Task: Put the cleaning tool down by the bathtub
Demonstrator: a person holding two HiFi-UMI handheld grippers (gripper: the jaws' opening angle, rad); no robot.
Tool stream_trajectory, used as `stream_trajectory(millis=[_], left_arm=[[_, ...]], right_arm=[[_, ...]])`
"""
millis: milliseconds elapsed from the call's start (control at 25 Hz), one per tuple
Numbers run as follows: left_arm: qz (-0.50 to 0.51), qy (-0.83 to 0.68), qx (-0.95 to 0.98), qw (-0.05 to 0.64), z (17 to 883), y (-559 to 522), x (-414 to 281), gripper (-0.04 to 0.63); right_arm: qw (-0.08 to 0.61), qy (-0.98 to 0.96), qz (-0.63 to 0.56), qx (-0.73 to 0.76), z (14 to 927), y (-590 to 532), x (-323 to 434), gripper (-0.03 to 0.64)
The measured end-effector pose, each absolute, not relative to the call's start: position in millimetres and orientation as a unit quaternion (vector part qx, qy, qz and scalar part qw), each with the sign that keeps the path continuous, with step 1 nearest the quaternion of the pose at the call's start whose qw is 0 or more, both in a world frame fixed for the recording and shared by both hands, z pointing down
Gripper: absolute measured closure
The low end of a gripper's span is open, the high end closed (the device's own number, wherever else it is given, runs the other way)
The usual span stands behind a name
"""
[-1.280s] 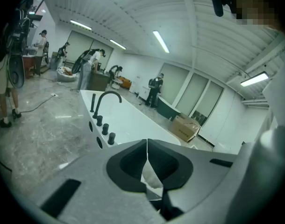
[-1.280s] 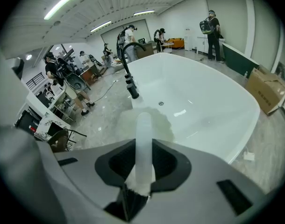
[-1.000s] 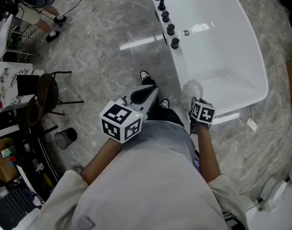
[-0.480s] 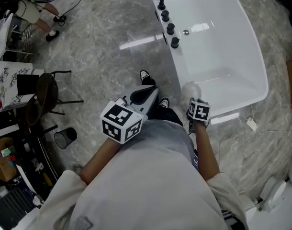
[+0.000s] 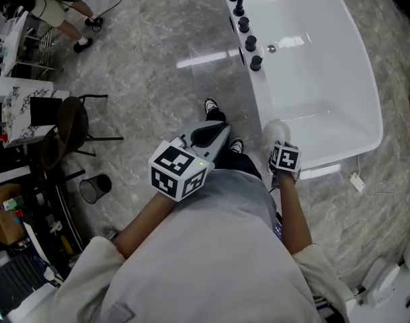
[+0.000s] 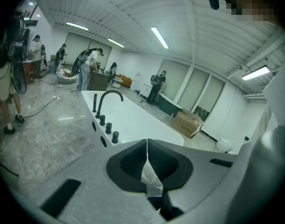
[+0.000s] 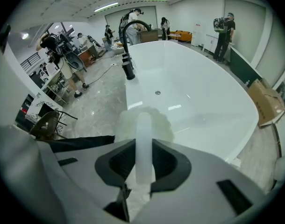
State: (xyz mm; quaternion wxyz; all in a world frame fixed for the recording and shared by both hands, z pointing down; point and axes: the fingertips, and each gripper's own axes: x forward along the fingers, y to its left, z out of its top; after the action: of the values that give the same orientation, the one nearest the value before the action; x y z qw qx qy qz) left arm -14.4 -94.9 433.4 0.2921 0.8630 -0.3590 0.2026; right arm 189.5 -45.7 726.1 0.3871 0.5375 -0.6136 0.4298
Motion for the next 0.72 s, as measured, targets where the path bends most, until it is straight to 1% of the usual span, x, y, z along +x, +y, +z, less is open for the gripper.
stream_trajectory(millis=[720], left_arm=[[0.222, -0.357, 0.859, 0.291, 437.8, -99.4, -11.2, 0.586]], right_arm=[[0.398, -0.6, 0.442, 0.535, 745.9, -52.0, 195.5, 0.54]])
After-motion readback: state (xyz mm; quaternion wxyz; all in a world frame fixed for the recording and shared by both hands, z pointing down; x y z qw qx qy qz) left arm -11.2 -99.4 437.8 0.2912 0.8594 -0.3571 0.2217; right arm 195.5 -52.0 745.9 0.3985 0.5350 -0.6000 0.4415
